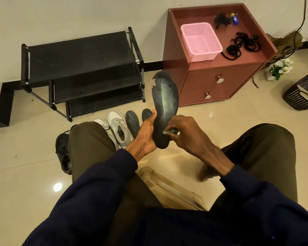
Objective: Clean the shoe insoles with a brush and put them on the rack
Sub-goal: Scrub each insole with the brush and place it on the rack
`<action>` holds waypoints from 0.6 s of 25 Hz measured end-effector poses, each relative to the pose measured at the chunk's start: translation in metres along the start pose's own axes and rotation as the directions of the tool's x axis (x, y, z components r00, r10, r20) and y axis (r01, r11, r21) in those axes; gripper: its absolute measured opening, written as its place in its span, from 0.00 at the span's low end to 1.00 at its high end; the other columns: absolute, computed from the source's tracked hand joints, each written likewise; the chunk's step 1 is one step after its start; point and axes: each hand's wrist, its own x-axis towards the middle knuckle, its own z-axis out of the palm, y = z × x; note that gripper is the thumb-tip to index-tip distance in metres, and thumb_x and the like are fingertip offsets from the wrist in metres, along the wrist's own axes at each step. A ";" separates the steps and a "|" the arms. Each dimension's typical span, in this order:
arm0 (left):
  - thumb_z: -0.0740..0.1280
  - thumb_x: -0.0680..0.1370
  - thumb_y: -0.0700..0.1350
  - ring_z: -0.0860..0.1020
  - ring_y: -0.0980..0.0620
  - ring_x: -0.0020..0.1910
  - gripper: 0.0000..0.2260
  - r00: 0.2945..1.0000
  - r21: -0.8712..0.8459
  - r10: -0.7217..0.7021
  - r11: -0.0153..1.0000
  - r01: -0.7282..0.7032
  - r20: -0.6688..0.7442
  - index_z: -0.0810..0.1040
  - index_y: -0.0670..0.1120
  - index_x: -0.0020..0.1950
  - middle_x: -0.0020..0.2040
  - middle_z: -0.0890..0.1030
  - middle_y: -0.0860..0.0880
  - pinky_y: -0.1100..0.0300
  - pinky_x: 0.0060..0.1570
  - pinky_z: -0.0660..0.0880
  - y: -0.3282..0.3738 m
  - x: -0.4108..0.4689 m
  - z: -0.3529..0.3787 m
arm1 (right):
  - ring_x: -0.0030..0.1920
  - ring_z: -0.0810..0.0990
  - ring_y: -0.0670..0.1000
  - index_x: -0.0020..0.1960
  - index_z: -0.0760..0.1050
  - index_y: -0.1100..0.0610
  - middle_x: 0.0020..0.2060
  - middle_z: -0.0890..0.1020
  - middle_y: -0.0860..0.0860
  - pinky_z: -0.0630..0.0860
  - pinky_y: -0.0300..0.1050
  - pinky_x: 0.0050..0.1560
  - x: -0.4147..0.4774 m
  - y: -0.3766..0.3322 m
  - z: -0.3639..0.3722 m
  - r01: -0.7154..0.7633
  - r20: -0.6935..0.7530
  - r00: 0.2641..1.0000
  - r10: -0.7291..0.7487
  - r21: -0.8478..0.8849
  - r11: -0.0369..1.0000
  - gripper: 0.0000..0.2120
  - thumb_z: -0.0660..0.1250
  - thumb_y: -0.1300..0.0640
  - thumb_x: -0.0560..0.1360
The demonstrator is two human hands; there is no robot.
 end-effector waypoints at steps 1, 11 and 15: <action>0.59 0.85 0.57 0.85 0.43 0.52 0.21 1.000 -0.001 0.000 1.000 0.000 0.017 0.78 0.43 0.67 0.58 0.84 0.41 0.47 0.46 0.84 0.001 -0.002 0.003 | 0.45 0.79 0.51 0.47 0.84 0.57 0.44 0.83 0.52 0.80 0.54 0.45 0.006 0.007 -0.003 -0.046 -0.091 0.995 0.039 -0.072 0.996 0.07 0.77 0.64 0.71; 0.60 0.84 0.57 0.86 0.41 0.48 0.21 1.000 0.032 -0.024 0.999 0.024 0.005 0.80 0.43 0.64 0.55 0.85 0.39 0.45 0.41 0.84 -0.001 0.001 0.007 | 0.46 0.81 0.52 0.50 0.84 0.58 0.45 0.83 0.53 0.81 0.53 0.48 0.012 0.009 -0.003 -0.073 -0.199 0.978 0.067 -0.023 0.997 0.08 0.77 0.64 0.71; 0.63 0.83 0.56 0.85 0.44 0.52 0.20 0.998 0.061 -0.015 0.998 0.019 -0.058 0.79 0.43 0.66 0.57 0.84 0.42 0.51 0.50 0.83 -0.003 0.005 -0.001 | 0.44 0.81 0.45 0.50 0.86 0.57 0.45 0.85 0.50 0.80 0.39 0.46 -0.007 -0.013 0.006 0.066 0.078 0.994 -0.075 0.114 0.991 0.07 0.78 0.62 0.72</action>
